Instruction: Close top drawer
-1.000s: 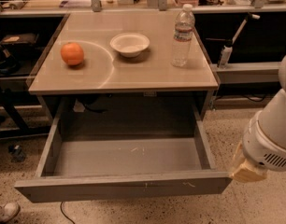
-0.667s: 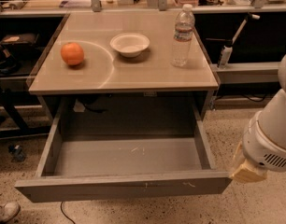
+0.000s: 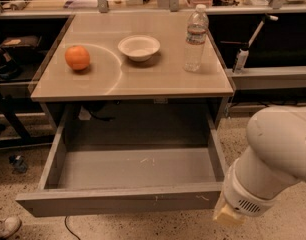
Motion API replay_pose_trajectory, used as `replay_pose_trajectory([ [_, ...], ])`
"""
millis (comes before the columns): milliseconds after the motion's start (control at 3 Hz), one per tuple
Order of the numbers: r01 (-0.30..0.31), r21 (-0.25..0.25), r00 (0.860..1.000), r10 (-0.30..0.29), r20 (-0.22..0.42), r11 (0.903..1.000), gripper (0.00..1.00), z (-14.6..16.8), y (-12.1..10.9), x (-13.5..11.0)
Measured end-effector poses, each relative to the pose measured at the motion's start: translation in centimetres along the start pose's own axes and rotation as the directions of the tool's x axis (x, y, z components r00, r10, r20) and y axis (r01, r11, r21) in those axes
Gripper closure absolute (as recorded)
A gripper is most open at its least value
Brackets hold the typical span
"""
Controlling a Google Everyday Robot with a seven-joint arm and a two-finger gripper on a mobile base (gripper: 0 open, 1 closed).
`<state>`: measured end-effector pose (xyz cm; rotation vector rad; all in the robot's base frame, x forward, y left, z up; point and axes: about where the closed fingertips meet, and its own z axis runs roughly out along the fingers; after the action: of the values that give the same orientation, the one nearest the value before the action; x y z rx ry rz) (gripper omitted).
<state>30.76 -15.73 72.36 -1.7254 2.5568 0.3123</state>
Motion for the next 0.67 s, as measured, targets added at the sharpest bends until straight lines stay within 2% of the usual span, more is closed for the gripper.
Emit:
replay_pose_trajectory([
  [333,-0.007,-0.015,1.000,0.007,0.016,0.9999,1.00,3.7,0.0,-1.8],
  [667,-0.006,-0.016,1.000,0.006,0.028,0.9999,1.00,5.8,-0.5,-3.2],
])
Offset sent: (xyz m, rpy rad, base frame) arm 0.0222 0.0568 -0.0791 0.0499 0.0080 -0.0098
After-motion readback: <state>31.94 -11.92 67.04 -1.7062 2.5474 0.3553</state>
